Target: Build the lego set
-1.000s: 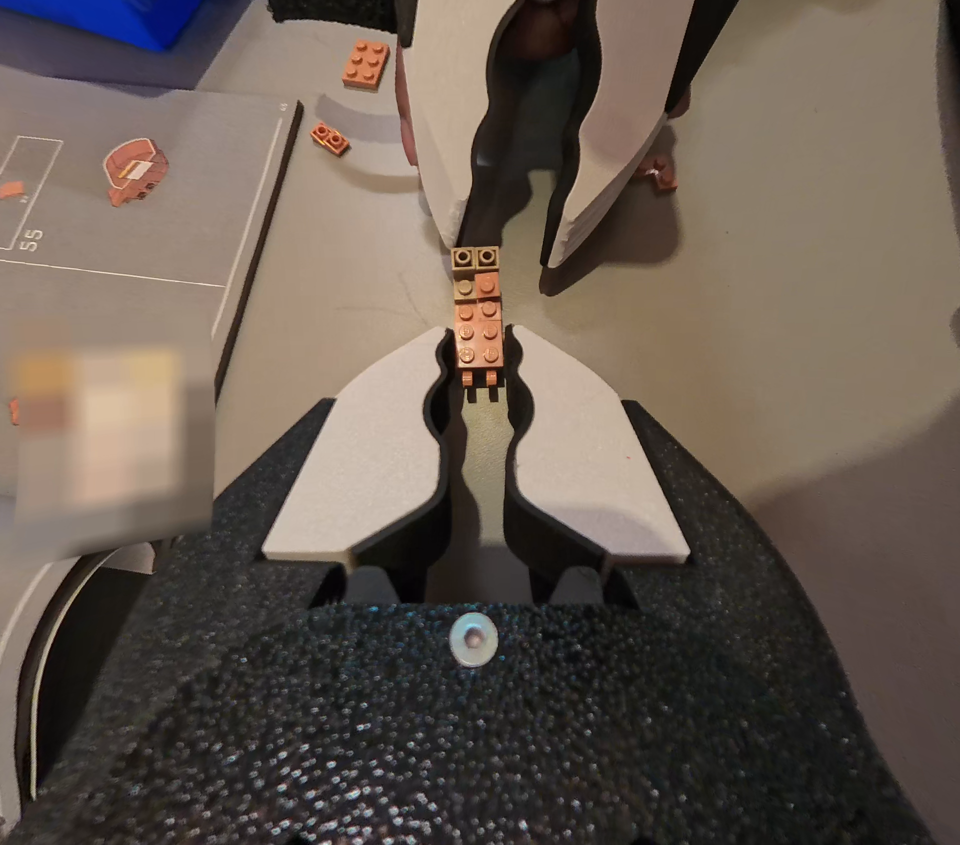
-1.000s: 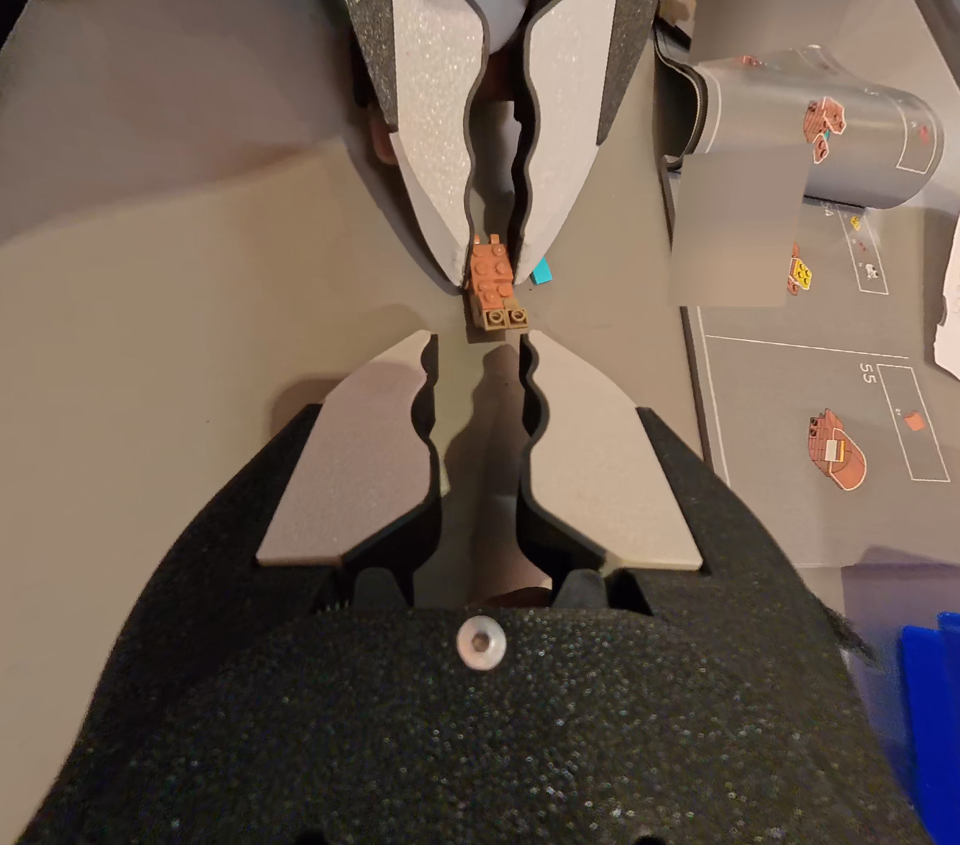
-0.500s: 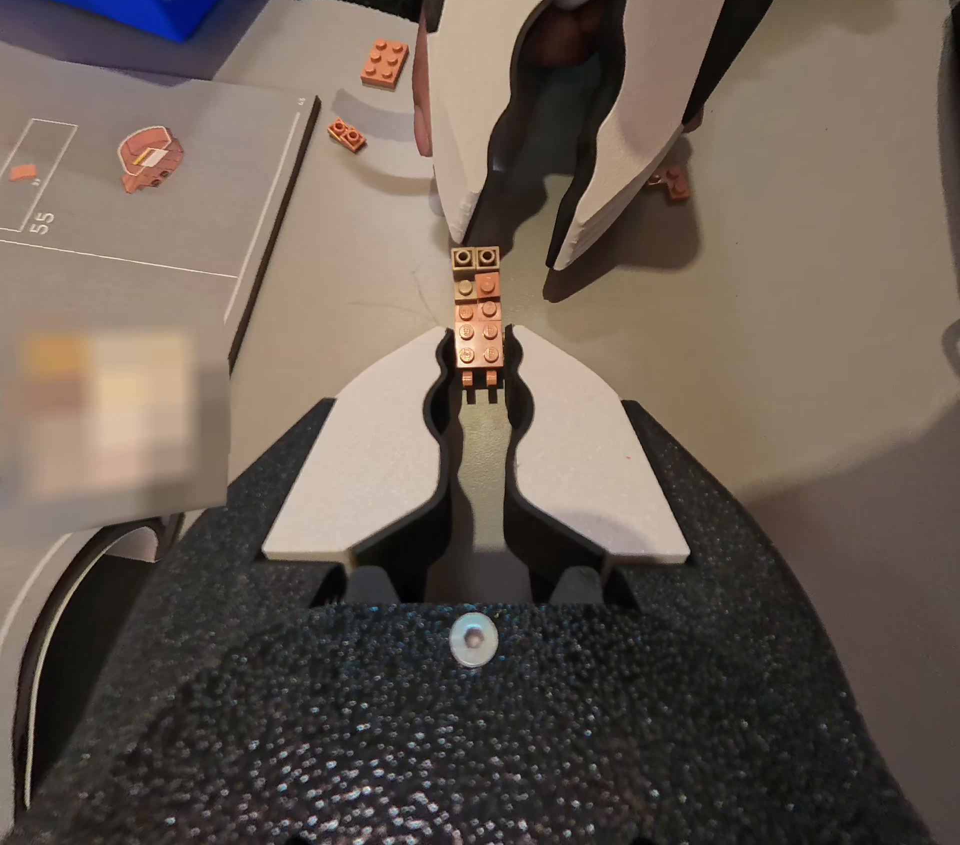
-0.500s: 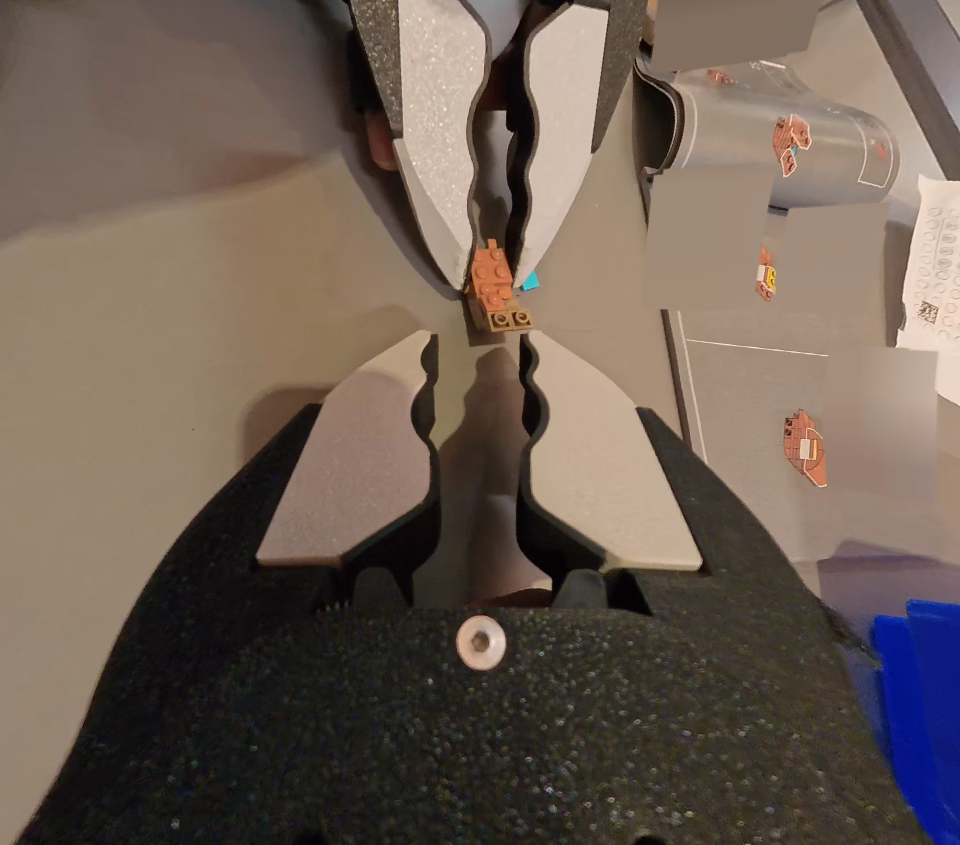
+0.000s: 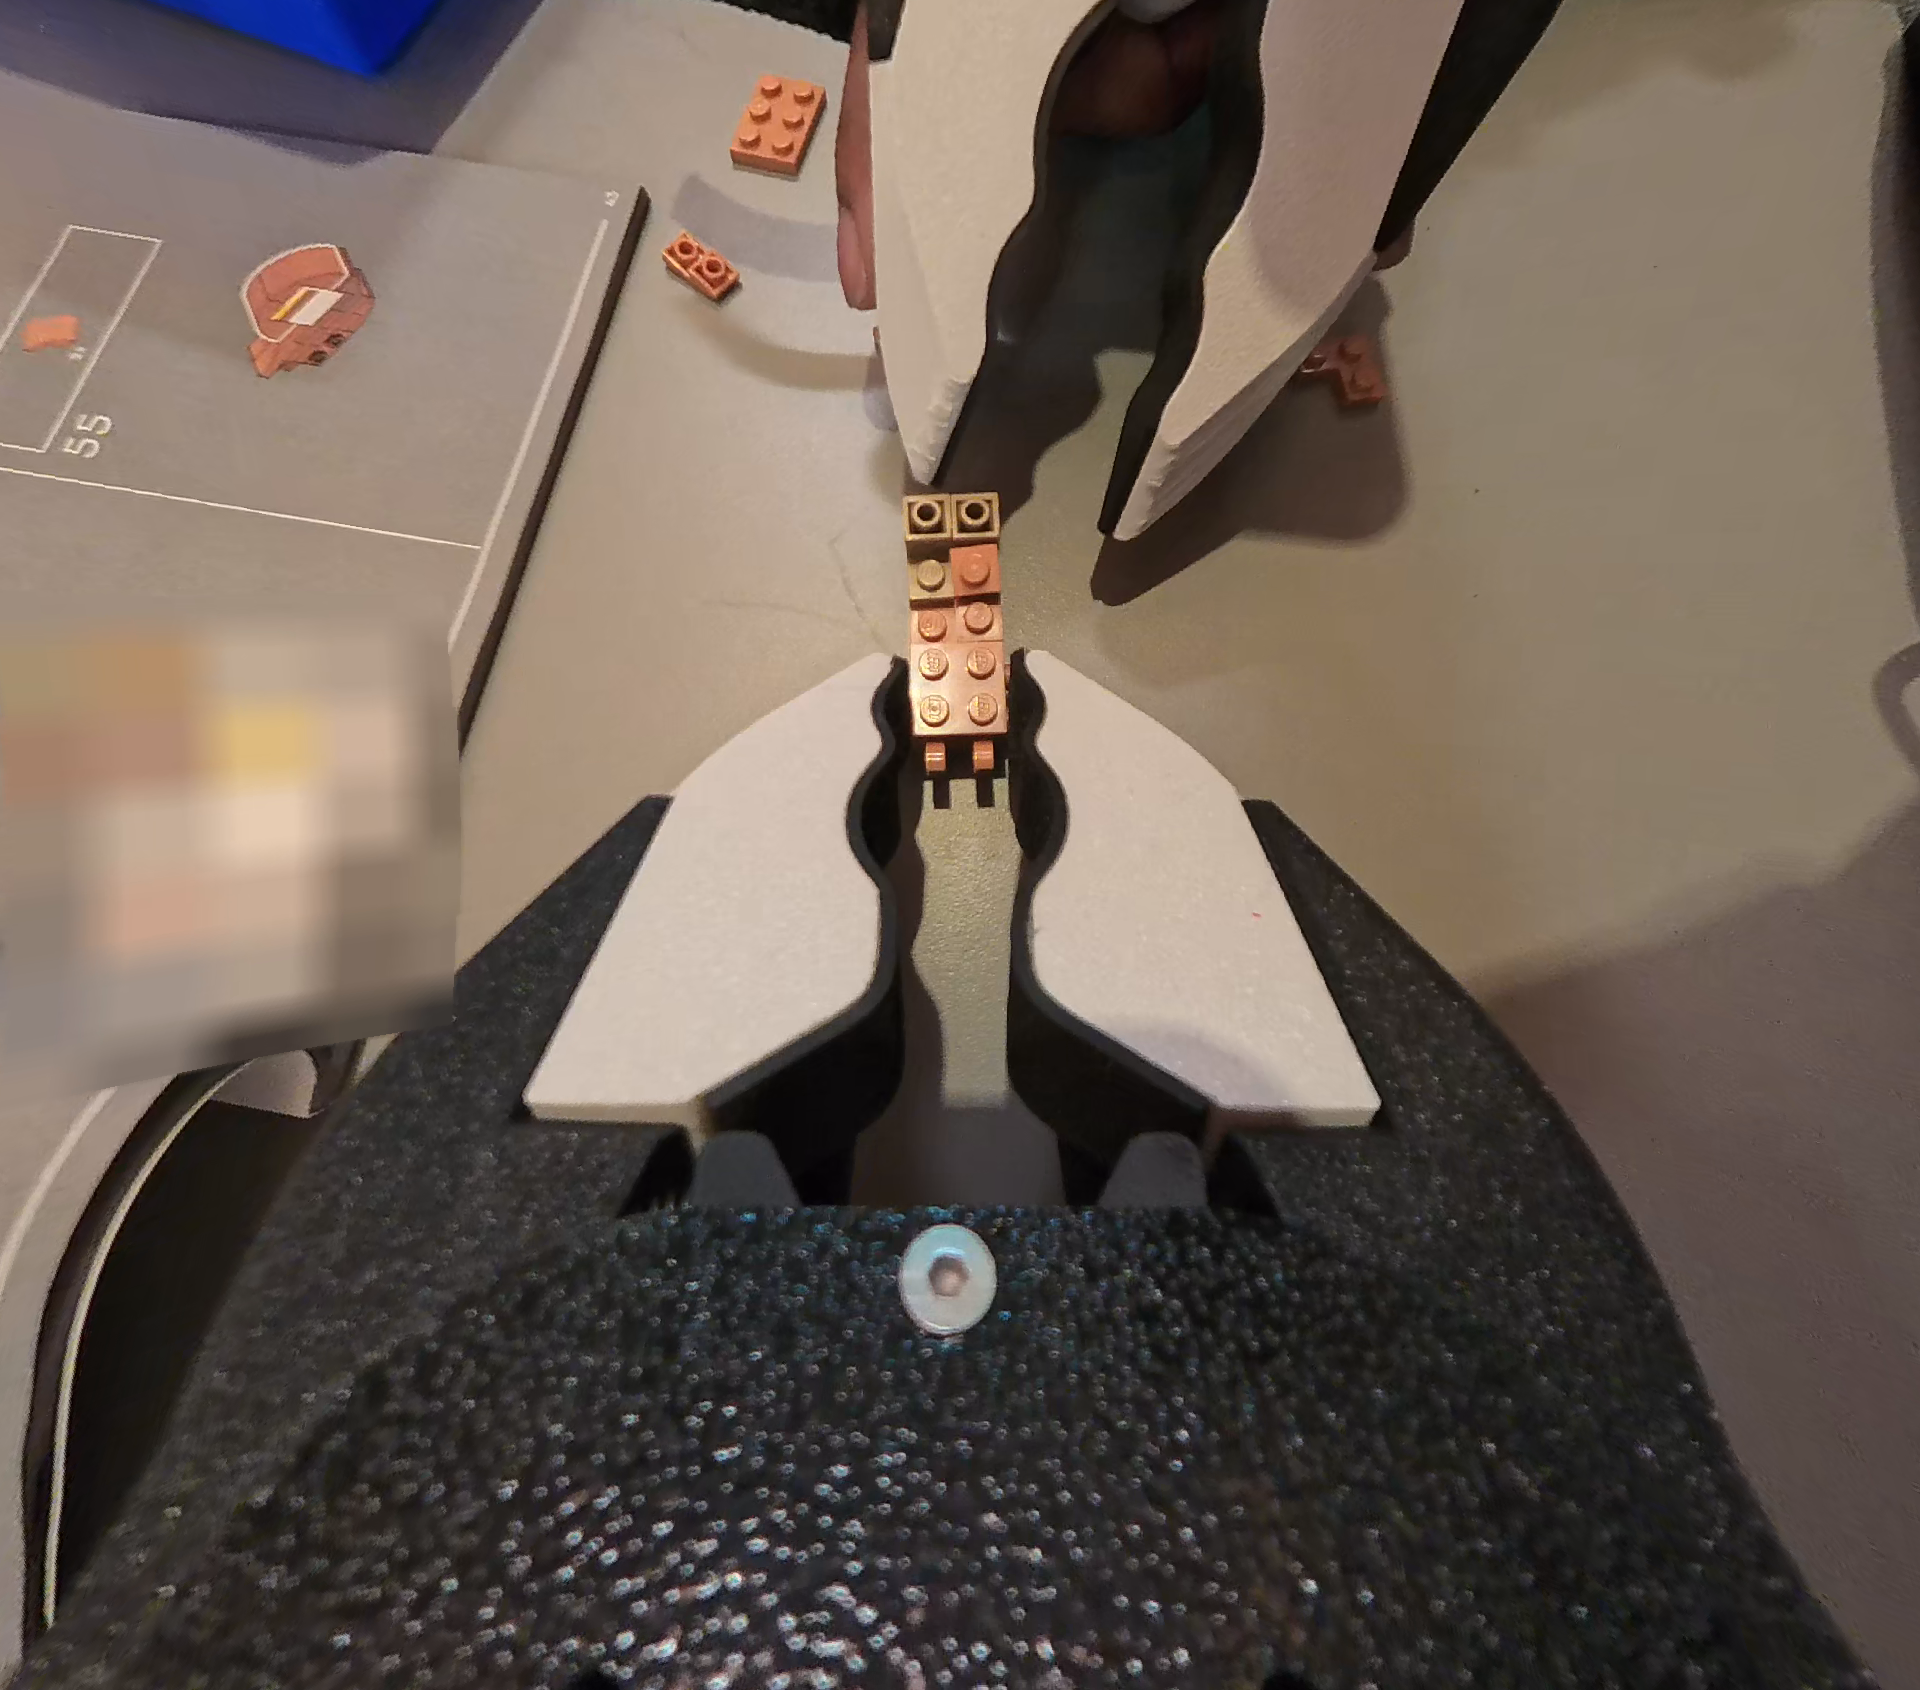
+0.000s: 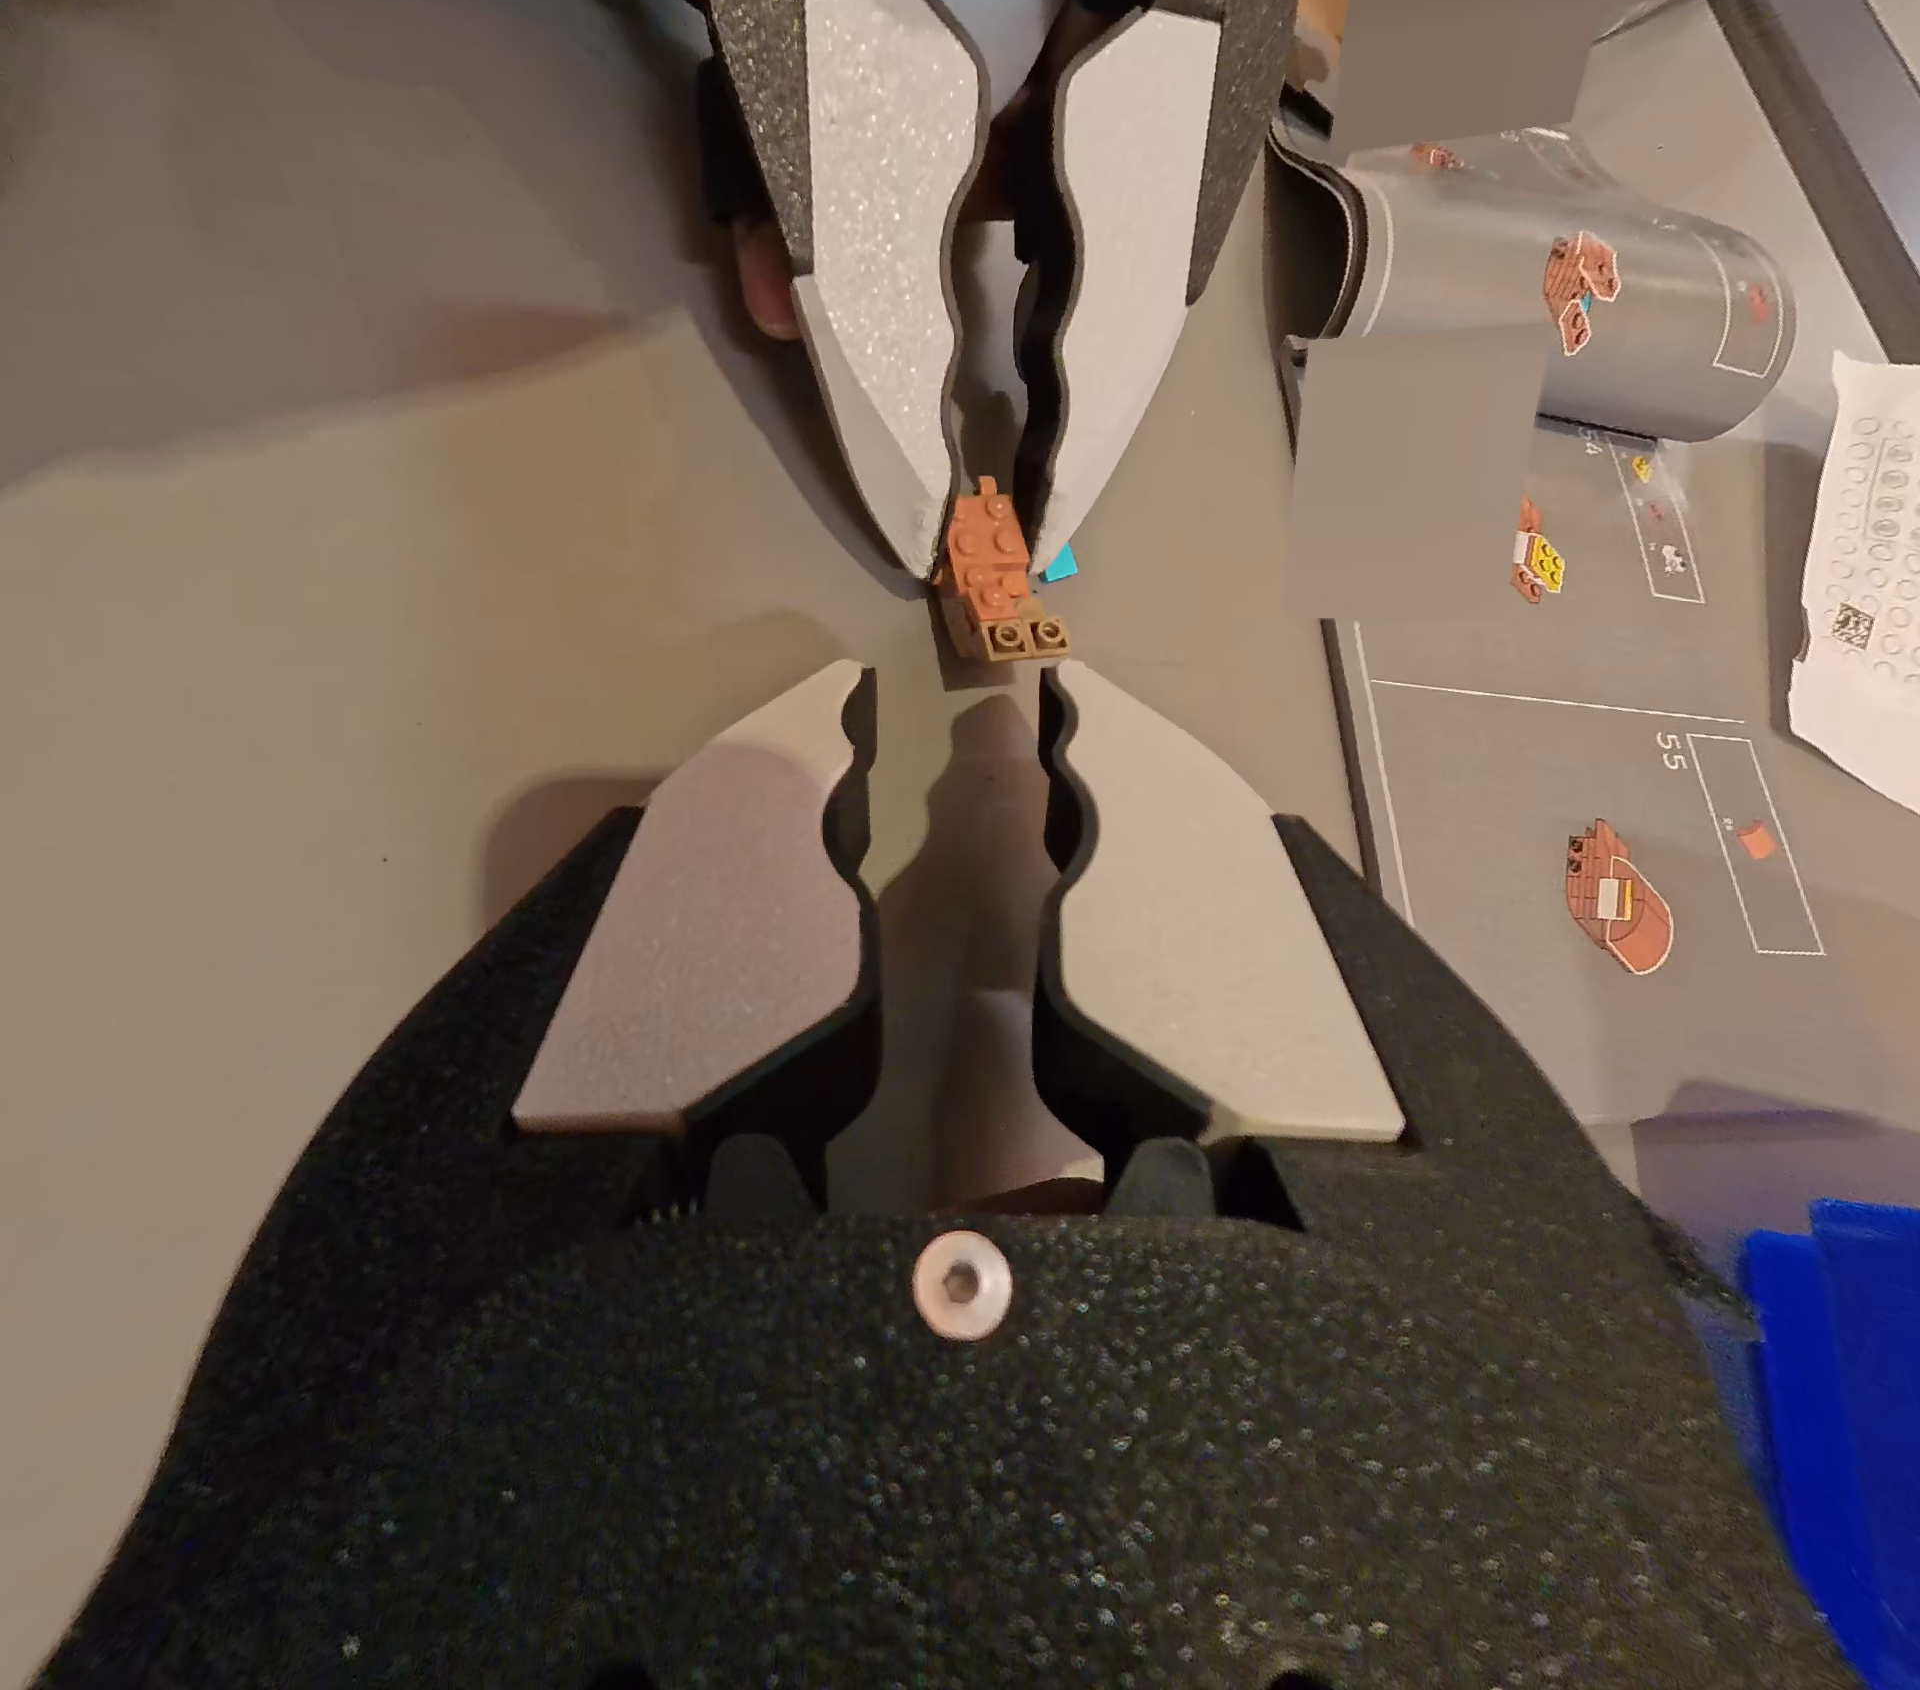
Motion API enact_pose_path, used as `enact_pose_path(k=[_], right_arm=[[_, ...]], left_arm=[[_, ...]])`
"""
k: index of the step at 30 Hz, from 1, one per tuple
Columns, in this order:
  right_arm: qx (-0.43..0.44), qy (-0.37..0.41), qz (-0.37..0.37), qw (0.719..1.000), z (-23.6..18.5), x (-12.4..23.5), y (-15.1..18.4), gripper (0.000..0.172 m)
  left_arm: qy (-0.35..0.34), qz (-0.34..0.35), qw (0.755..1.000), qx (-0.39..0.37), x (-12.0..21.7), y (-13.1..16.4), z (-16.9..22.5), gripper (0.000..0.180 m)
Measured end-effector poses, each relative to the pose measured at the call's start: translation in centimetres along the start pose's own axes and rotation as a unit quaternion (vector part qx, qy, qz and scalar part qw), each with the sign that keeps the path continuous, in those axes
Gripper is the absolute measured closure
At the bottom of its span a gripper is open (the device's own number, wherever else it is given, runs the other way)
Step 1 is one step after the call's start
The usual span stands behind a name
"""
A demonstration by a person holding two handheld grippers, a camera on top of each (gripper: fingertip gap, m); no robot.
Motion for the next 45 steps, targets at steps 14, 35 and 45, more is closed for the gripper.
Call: enact_pose_path(k=[14, 35, 45], right_arm=[[0.012, 0.014, 0.017, 1.0, 0.2, 0.1, -0.3, 0.143], [0.353, 0.148, -0.035, 0.923, -0.1, -2.0, -1.0, 0.151], [0.433, 0.181, -0.087, 0.879, -0.2, -2.8, -1.2, 0.15]], left_arm=[[-0.016, 0.008, 1.0, 0.024, 0.2, -0.1, -0.5, 0.164], [-0.066, 0.01, 0.992, 0.107, 0.5, 0.1, -1.6, 0.163], [-0.074, 0.02, 0.992, 0.104, 1.0, -0.3, -1.3, 0.164]])
Point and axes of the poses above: each gripper's, where its closed fingertips meet, x back along the fingers, y out of its underside, z = x × y across the jaws, the point moved 5 cm from there along x, back along the fingers, and after that the axes turned 13 degrees about z, right-handed, at the moved point
